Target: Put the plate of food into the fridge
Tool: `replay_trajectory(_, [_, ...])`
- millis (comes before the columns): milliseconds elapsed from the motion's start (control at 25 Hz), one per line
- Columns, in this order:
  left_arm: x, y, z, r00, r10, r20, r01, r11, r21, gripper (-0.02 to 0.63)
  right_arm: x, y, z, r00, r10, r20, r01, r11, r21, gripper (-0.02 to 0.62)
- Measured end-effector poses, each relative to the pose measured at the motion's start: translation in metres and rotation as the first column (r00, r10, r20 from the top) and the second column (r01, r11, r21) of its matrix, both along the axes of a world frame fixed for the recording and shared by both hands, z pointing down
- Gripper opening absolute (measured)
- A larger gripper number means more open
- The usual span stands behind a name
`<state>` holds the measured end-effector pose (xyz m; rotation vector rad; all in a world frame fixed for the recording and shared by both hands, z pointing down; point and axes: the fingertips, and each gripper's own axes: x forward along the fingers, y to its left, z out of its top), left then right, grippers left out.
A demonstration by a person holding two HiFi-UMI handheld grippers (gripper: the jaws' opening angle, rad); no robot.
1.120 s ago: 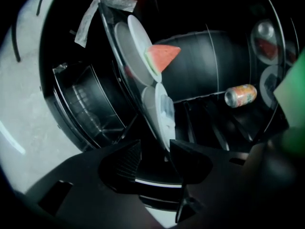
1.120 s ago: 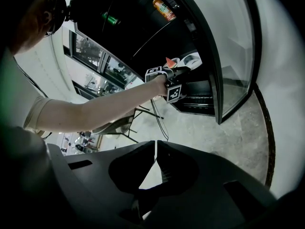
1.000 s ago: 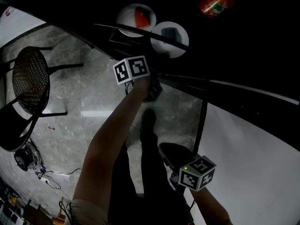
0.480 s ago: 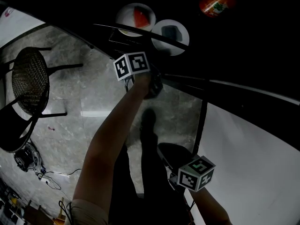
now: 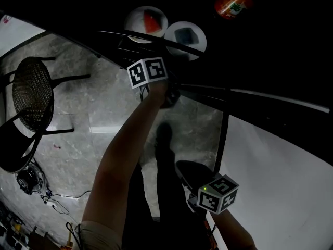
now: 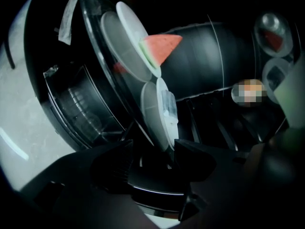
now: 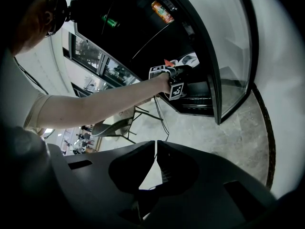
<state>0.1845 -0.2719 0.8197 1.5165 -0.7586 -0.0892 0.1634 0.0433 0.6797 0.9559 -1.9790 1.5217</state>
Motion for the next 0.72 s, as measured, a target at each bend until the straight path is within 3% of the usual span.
replay_trajectory(480, [-0.029, 0.011, -0.032, 0.995, 0.057, 0.08, -0.07, 0.982, 0.176, 0.252, -0.016, -0.001, -0.001, 0.999, -0.037, 0.014, 0.036, 0.999, 0.016, 0.028])
replay_trajectory(720, [-0.062, 0.026, -0.052, 0.98, 0.078, 0.186, -0.132, 0.945, 0.301, 0.239, -0.038, -0.004, -0.004, 0.995, -0.095, 0.01, 0.094, 0.994, 0.054, 0.028])
